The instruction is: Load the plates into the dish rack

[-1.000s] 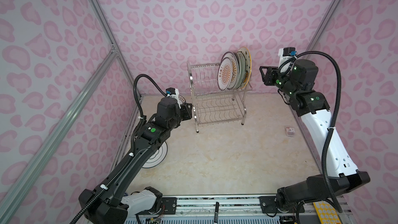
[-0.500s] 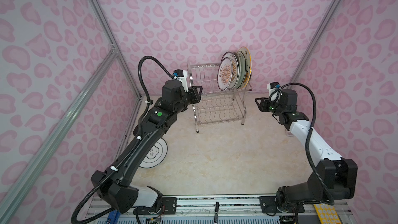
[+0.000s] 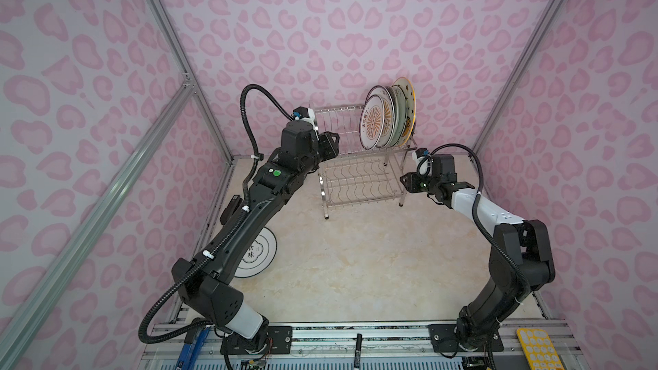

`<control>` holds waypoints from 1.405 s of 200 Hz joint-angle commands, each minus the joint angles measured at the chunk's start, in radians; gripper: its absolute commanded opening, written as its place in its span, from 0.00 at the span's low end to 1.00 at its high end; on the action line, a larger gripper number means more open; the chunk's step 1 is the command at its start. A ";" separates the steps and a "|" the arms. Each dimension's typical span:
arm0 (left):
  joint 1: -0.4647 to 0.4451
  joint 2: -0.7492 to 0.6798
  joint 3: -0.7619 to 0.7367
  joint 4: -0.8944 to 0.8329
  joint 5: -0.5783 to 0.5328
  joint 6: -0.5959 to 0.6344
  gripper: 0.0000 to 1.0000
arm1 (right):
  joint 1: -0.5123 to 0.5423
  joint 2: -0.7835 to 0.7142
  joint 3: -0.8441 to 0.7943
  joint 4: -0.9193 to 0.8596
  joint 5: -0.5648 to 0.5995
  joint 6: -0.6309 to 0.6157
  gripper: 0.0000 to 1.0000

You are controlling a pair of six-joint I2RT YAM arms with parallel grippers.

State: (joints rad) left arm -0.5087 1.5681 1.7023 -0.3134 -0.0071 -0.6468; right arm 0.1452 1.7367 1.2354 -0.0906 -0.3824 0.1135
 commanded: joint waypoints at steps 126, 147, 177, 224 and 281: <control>-0.034 0.127 0.133 0.032 0.020 0.009 0.39 | 0.047 0.070 -0.022 0.075 0.095 0.021 0.05; -0.037 0.148 0.162 0.025 0.035 0.017 0.39 | 0.052 0.047 -0.047 0.070 0.101 0.023 0.00; -0.050 0.178 0.212 0.016 0.048 0.030 0.39 | 0.062 0.002 -0.102 0.084 0.107 0.035 0.00; -0.071 0.241 0.315 -0.021 0.047 0.057 0.39 | 0.091 -0.078 -0.181 0.085 0.122 0.044 0.00; -0.079 0.309 0.419 -0.042 0.091 0.088 0.39 | 0.134 -0.180 -0.268 0.080 0.137 0.067 0.00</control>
State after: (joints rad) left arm -0.5808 1.8572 2.0861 -0.3527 0.0483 -0.5831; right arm 0.2615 1.5921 0.9894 -0.0307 -0.1986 0.1638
